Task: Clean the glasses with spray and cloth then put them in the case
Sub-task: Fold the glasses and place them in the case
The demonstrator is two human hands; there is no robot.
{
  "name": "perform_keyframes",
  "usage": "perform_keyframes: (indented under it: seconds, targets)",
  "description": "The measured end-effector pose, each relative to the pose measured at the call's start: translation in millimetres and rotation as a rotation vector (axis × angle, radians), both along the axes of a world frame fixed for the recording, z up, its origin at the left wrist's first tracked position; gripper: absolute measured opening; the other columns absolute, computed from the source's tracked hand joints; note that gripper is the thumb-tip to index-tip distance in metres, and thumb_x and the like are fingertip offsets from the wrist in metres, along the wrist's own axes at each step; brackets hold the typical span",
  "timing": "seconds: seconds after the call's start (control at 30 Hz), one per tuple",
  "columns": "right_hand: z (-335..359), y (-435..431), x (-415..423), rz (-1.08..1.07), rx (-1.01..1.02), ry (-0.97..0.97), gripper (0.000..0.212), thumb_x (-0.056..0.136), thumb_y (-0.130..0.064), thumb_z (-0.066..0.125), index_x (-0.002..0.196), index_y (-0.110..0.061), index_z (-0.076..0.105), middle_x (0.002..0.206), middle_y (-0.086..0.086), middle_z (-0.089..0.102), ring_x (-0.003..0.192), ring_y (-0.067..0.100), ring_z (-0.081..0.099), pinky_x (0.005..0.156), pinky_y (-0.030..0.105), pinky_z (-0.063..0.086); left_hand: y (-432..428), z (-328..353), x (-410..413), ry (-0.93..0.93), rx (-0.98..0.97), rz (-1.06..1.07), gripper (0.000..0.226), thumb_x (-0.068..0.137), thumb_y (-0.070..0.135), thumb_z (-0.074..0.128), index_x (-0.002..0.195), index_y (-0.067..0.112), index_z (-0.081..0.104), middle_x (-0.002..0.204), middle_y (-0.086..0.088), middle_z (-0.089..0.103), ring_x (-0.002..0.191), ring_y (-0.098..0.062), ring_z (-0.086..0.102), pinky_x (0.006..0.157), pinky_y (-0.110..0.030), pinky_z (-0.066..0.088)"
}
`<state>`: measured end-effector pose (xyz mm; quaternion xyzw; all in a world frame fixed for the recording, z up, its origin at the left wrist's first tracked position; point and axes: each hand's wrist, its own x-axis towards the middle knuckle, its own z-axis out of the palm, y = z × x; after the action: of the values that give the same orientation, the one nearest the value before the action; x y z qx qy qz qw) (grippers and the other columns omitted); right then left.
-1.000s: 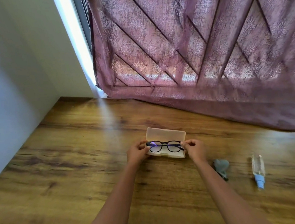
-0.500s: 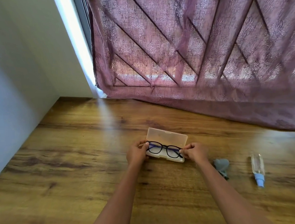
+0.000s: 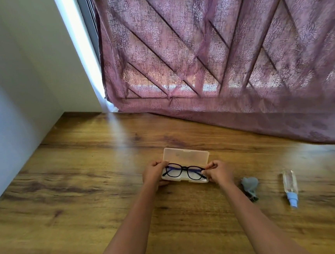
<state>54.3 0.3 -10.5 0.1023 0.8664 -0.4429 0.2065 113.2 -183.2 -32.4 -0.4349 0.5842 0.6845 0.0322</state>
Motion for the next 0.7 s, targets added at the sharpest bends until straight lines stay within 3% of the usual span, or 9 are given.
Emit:
perform_keyframes:
  seconds: [0.17,0.23,0.33,0.43,0.5,0.63,0.7]
  targets:
    - [2.1,0.8,-4.2,0.003,-0.015,-0.016,0.015,0.072,-0.011,0.076,0.074,-0.016,0.062,0.086,0.007,0.07,0.084,0.021,0.066,0.082,0.043,0.055,1.3,-7.0,-1.1,0.013,-0.047,-0.007,0.017,0.083,0.021,0.067,0.093,0.009,0.063,0.107,-0.015,0.065,0.103,-0.032,0.059,0.087,-0.049,0.053]
    - [1.2,1.9,-3.3,-0.001,-0.006,0.005,0.013,0.074,-0.014,0.075,0.073,-0.016,0.063,0.083,0.006,0.07,0.081,0.02,0.067,0.08,0.043,0.056,2.1,-6.3,-0.2,0.032,-0.073,-0.018,0.013,0.083,0.02,0.067,0.09,0.009,0.064,0.106,-0.016,0.066,0.104,-0.032,0.059,0.091,-0.052,0.05]
    - [-2.3,2.3,2.3,0.012,0.028,0.066,0.013,0.077,-0.019,0.073,0.071,-0.016,0.062,0.079,0.004,0.069,0.078,0.021,0.067,0.078,0.044,0.056,3.3,-7.7,0.8,0.048,-0.12,-0.021,0.02,0.083,0.021,0.067,0.098,0.007,0.066,0.104,-0.014,0.067,0.092,-0.026,0.062,0.092,-0.046,0.051]
    - [-2.3,2.3,5.4,0.05,0.047,0.086,0.018,0.078,-0.018,0.072,0.066,-0.018,0.058,0.076,-0.001,0.065,0.078,0.019,0.065,0.078,0.043,0.056,4.4,-9.6,0.5,0.026,-0.169,-0.036,0.027,0.084,0.024,0.065,0.107,0.009,0.065,0.095,-0.005,0.065,0.071,-0.01,0.053,0.076,-0.032,0.05]
    - [-0.6,2.7,4.8,0.059,0.052,0.074,0.02,0.078,-0.019,0.072,0.065,-0.02,0.057,0.075,-0.002,0.064,0.079,0.019,0.065,0.078,0.043,0.056,5.5,-8.5,0.4,0.016,-0.15,-0.042,0.027,0.087,0.023,0.062,0.109,0.009,0.063,0.095,-0.005,0.064,0.073,-0.011,0.054,0.074,-0.03,0.048]
    - [0.6,3.0,5.3,0.063,0.037,0.063,0.023,0.077,-0.017,0.072,0.063,-0.023,0.056,0.073,-0.003,0.062,0.075,0.016,0.062,0.078,0.043,0.056,7.2,-2.6,1.2,-0.006,-0.072,-0.042,0.026,0.095,0.016,0.046,0.115,0.005,0.059,0.109,-0.016,0.064,0.101,-0.03,0.059,0.082,-0.038,0.047]
    - [0.7,3.8,6.6,0.047,0.043,0.066,0.023,0.078,-0.019,0.072,0.062,-0.025,0.056,0.073,-0.003,0.063,0.075,0.017,0.063,0.078,0.042,0.056,6.7,-3.2,1.0,0.014,-0.009,-0.028,0.026,0.097,0.012,0.041,0.111,0.002,0.06,0.1,-0.016,0.065,0.091,-0.028,0.06,0.077,-0.035,0.047]
